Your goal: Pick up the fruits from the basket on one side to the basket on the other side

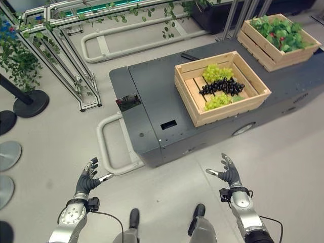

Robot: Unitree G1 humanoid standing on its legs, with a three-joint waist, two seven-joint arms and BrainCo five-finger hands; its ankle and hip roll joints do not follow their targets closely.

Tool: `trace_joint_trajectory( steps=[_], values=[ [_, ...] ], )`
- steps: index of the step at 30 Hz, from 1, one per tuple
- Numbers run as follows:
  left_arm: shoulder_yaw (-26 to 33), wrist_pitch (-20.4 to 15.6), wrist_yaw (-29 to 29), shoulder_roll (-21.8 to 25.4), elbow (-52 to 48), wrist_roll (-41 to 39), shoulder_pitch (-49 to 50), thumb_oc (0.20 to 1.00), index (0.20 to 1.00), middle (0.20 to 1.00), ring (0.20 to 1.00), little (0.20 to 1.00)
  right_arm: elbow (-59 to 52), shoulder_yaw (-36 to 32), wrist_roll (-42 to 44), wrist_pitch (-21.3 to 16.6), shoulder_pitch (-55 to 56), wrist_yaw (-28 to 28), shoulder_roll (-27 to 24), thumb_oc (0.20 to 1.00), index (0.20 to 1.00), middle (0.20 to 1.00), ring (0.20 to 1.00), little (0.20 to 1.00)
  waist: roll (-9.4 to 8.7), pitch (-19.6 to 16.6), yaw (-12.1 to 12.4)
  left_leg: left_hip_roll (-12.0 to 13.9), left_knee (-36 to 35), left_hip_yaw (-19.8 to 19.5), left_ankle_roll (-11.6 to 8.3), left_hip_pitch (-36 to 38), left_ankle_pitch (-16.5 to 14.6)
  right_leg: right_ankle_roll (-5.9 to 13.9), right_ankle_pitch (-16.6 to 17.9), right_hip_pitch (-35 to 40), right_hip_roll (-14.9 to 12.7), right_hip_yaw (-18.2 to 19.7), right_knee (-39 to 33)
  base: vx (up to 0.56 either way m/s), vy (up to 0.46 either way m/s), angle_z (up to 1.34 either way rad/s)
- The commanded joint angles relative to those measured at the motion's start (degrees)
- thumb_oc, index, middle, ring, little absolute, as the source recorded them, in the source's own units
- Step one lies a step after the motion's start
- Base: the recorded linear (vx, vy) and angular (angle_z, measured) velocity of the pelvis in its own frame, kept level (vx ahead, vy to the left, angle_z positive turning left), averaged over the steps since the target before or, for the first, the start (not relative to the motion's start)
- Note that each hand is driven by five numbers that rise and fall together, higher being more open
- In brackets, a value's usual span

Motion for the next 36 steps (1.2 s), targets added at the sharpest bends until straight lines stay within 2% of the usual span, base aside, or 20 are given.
trace_joint_trajectory(
  steps=[1, 3, 4, 5, 6, 7, 8, 9, 10, 12, 13, 15, 18, 28, 36],
  values=[
    [-0.4, -2.9, -0.2, 1.9, -4.2, -2.4, -3.5, 1.0, 1.0, 1.0, 1.0, 1.0, -4.1, -2.8, -1.5, -1.8, 2.4, -1.4, -3.0, 1.0, 1.0, 1.0, 1.0, 1.0, -1.57, -2.8, -0.9, 1.0, -2.0, -1.3, -7.49, 4.5, 3.2, 9.23, 10.8, 5.4, -6.6, 0.9, -12.2, 0.05, -0.372, 0.75],
    [-0.8, -2.7, -0.3, 0.8, -3.8, -2.7, -3.8, 1.0, 1.0, 1.0, 1.0, 1.0, -4.6, -4.3, -1.9, -1.7, 3.8, -1.8, -4.0, 1.0, 1.0, 1.0, 1.0, 1.0, -1.02, -3.0, -2.3, 0.6, -1.6, 2.0, -6.43, 3.3, 3.9, 9.34, 9.8, 8.1, -8.0, -1.7, -12.2, 0.06, -0.314, 0.93],
    [-1.2, -2.6, -0.6, 0.6, -4.1, -2.4, -3.8, 1.0, 1.0, 1.0, 1.0, 1.0, -5.0, -4.6, -2.1, -1.6, 4.3, -1.6, -4.4, 1.0, 1.0, 1.0, 1.0, 1.0, -0.85, -3.0, -2.9, -0.4, -0.7, 3.5, -5.48, 3.1, 2.3, 9.16, 9.4, 9.4, -8.2, -2.2, -12.5, 0.05, -0.18, 0.74],
    [-1.2, -2.6, -0.6, 0.6, -4.1, -2.4, -3.9, 1.0, 1.0, 1.0, 1.0, 1.0, -5.0, -4.7, -2.1, -1.6, 4.3, -1.6, -4.4, 1.0, 1.0, 1.0, 1.0, 1.0, -0.86, -3.1, -3.1, -0.5, -0.6, 3.4, -5.42, 2.8, 2.3, 9.14, 9.7, 9.4, -8.2, -2.4, -12.7, 0.09, -0.235, 0.71],
    [-1.6, -2.6, -1.1, 0.6, -5.0, -1.2, -3.3, 1.0, 1.0, 1.0, 1.0, 1.0, -5.4, -4.8, -3.1, -1.5, 4.9, -1.3, -4.7, 1.0, 1.0, 1.0, 1.0, 1.0, -0.59, -2.9, -3.4, -5.4, 2.6, 4.3, -2.69, 2.6, -3.5, 8.5, 8.9, 11.1, -7.8, -2.5, -13.2, 0.06, -0.133, 0.62],
    [-1.6, -2.6, -1.1, 0.6, -5.0, -1.2, -3.4, 1.0, 1.0, 1.0, 1.0, 1.0, -5.4, -4.8, -3.1, -1.5, 4.9, -1.3, -4.7, 1.0, 1.0, 1.0, 1.0, 1.0, -0.66, -3.0, -3.4, -5.5, 2.8, 4.3, -2.61, 2.4, -3.5, 8.51, 9.1, 11.0, -7.9, -2.5, -13.3, 0.13, -0.218, 0.51],
    [-2.0, -2.5, -1.4, 0.6, -5.5, 0.7, -2.6, 1.0, 1.0, 1.0, 1.0, 1.0, -5.4, -4.9, -3.8, -1.3, 5.6, -0.9, -4.3, 1.0, 1.0, 1.0, 1.0, 1.0, -0.65, -2.8, -3.3, -9.0, 6.4, 5.7, -1.12, 2.1, -7.1, 7.65, 8.0, 12.1, -7.5, -2.2, -12.6, 0.09, -0.101, 0.11],
    [-2.0, -2.5, -1.6, 0.6, -5.6, 1.4, -2.3, 1.0, 1.0, 1.0, 1.0, 1.0, -5.3, -4.9, -4.1, -1.2, 5.7, -0.7, -4.0, 1.0, 1.0, 1.0, 1.0, 1.0, -0.74, -2.6, -2.9, -10.6, 7.6, 5.5, -0.75, 1.8, -8.0, 7.2, 7.6, 12.4, -7.2, -2.1, -12.0, 0.09, -0.101, 0.12],
    [-2.0, -2.5, -1.6, 0.6, -5.7, 1.4, -2.3, 1.0, 1.0, 1.0, 1.0, 1.0, -5.3, -4.9, -4.1, -1.2, 5.7, -0.7, -4.0, 1.0, 1.0, 1.0, 1.0, 1.0, -0.81, -2.7, -2.9, -10.7, 7.6, 5.5, -0.67, 1.5, -7.9, 7.2, 7.8, 12.2, -7.3, -2.2, -12.2, 0.06, -0.052, 0.14],
    [-1.7, -2.0, -1.9, 0.3, -5.2, 1.5, -0.9, 1.0, 1.0, 1.0, 1.0, 1.0, -5.0, -4.8, -3.7, -1.4, 5.2, -0.8, -2.6, 1.0, 1.0, 1.0, 1.0, 1.0, -1.18, -2.3, -1.5, -13.3, 6.7, 2.8, 0.76, 1.0, -8.5, 6.67, 7.2, 12.9, -5.1, -1.4, -11.4, 0.06, -0.071, 0.1],
    [-1.7, -2.0, -1.9, 0.3, -5.2, 1.5, -1.0, 1.0, 1.0, 1.0, 1.0, 1.0, -5.0, -4.9, -3.7, -1.4, 5.2, -0.8, -2.5, 1.0, 1.0, 1.0, 1.0, 1.0, -1.21, -2.3, -1.5, -13.3, 6.6, 2.8, 0.8, 0.9, -8.4, 6.65, 7.4, 12.8, -5.1, -1.5, -11.6, 0.05, -0.057, -0.03],
    [-1.4, -1.8, -2.4, 0.7, -4.2, 1.0, -0.2, 1.0, 1.0, 1.0, 1.0, 1.0, -3.6, -4.0, -3.1, -1.5, 4.0, -0.9, -0.7, 1.0, 1.0, 1.0, 1.0, 1.0, -2.26, -2.4, -0.8, -13.9, 6.3, 1.3, 1.24, 0.9, -8.2, 6.78, 7.7, 13.4, -3.3, -0.4, -12.2, 0.06, -0.043, -0.11],
    [-1.2, -1.5, -2.9, 0.5, -2.9, -0.3, -0.1, 1.0, 1.0, 1.0, 1.0, 1.0, -3.3, -3.9, -1.8, -1.6, 4.3, -0.8, 1.0, 1.0, 1.0, 1.0, 1.0, 1.0, -2.88, -3.3, -0.8, -13.1, 3.5, 2.7, 1.32, 1.2, -6.5, 7.02, 8.2, 14.3, -2.5, -1.6, -14.5, 0.01, -0.016, -0.13],
    [-1.0, -0.9, -2.9, 0.8, 0.4, 0.7, -0.1, 1.0, 1.0, 1.0, 1.0, 1.0, -0.4, -3.4, -0.7, -1.3, 4.0, -1.1, 3.8, 1.0, 1.0, 1.0, 1.0, 1.0, -3.37, -6.2, -1.7, -14.5, 0.2, 5.1, 2.28, 4.4, -6.6, 8.46, 11.0, 16.6, -2.9, -1.6, -19.5, 0.02, 0.057, -0.11],
    [-0.7, -0.7, -3.1, 0.6, 0.8, 0.9, 0.3, 1.0, 1.0, 1.0, 1.0, 1.0, 0.3, -3.4, -0.8, -1.1, 3.9, -1.1, 4.4, 1.0, 1.0, 1.0, 1.0, 1.0, -3.34, -6.8, -2.0, -15.0, 0.5, 6.2, 2.64, 5.7, -7.4, 9.02, 12.0, 17.1, -3.1, -1.0, -20.1, 0.01, 0.02, -0.02]
  ],
)
